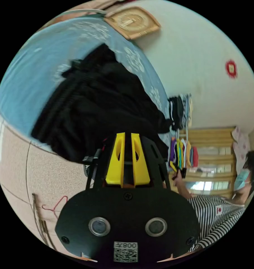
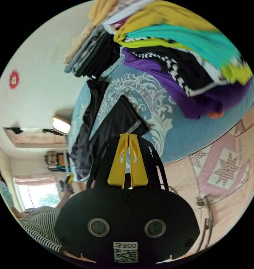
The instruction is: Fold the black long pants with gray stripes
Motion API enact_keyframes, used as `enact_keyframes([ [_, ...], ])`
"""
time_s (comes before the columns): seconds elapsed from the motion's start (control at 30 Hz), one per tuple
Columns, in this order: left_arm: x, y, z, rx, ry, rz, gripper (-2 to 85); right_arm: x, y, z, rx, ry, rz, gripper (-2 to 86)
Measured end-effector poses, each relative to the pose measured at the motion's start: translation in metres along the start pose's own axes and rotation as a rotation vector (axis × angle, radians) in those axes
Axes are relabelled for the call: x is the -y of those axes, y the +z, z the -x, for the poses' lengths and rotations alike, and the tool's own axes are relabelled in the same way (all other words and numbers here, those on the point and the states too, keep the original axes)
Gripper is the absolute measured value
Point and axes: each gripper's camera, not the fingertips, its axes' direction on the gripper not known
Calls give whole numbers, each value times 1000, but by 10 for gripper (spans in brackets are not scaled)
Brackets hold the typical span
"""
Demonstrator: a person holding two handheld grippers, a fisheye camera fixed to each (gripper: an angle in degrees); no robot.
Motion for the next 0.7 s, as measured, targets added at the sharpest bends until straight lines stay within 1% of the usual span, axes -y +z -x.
enact_keyframes([
  [0.07,11,69,-51,-11,163,154,64,11,11,20,-145,-50,9,41],
  [0.1,12,86,-64,-6,205,193,66,17,19,31,-228,-80,11,53],
  [0.17,12,151,-105,36,344,350,67,26,32,46,-310,-129,18,61],
  [0.2,10,165,-114,49,376,384,66,32,43,54,-357,-157,29,60],
  [0.27,6,214,-136,139,451,494,52,42,63,61,-413,-179,79,59],
  [0.33,10,228,-143,200,451,463,29,48,76,68,-453,-197,82,56],
  [0.47,22,242,-146,144,403,499,10,58,87,74,-418,-211,134,33],
  [0.6,24,242,-160,101,419,477,6,51,67,77,-338,-213,77,24],
  [0.7,26,261,-160,108,393,507,8,52,86,61,-341,-175,120,20],
])
